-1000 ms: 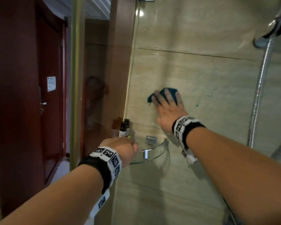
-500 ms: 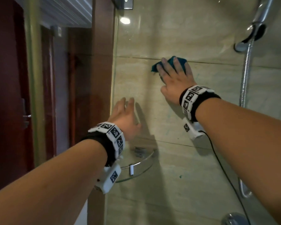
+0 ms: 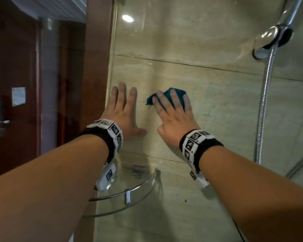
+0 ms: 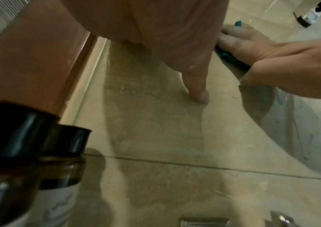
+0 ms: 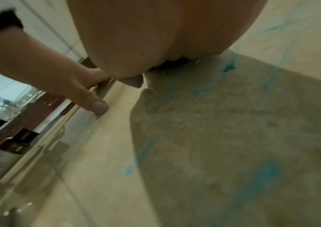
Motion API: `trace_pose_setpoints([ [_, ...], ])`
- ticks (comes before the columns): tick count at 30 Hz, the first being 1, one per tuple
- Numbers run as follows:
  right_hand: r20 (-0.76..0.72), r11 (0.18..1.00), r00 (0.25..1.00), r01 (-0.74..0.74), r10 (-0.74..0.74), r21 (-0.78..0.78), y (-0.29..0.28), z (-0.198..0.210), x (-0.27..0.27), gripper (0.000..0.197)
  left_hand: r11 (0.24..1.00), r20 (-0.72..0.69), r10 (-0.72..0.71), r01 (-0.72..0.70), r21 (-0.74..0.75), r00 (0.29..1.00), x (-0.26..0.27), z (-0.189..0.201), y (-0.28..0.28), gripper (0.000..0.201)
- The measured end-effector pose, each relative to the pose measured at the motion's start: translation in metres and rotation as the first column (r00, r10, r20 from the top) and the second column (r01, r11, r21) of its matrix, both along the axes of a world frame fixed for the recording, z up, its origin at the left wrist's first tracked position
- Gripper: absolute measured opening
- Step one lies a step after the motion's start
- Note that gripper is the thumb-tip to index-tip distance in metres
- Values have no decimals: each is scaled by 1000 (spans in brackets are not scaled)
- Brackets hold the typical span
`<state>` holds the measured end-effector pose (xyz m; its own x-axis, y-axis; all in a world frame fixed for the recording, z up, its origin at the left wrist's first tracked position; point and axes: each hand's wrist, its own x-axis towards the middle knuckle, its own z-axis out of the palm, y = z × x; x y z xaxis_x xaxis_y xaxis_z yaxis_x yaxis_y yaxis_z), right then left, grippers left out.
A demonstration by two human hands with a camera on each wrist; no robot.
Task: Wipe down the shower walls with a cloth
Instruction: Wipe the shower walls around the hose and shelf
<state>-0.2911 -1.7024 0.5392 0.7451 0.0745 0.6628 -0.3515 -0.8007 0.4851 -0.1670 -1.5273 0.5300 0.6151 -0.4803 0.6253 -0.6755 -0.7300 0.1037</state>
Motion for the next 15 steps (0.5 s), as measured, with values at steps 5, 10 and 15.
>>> trace_pose_setpoints([
  [5,-4,999,1000,-13,13,-45,-1,54,-3,86,1000,17,8,-8,17,1000,3,-1,1,154],
  [10,131,995,991,-37,26,88,18,106,13,81,996,-2,32,-32,88,999,-4,1,5,155],
  [15,200,994,980,-32,11,102,28,64,26,81,999,10,7,-8,38,1000,-2,-1,4,160],
])
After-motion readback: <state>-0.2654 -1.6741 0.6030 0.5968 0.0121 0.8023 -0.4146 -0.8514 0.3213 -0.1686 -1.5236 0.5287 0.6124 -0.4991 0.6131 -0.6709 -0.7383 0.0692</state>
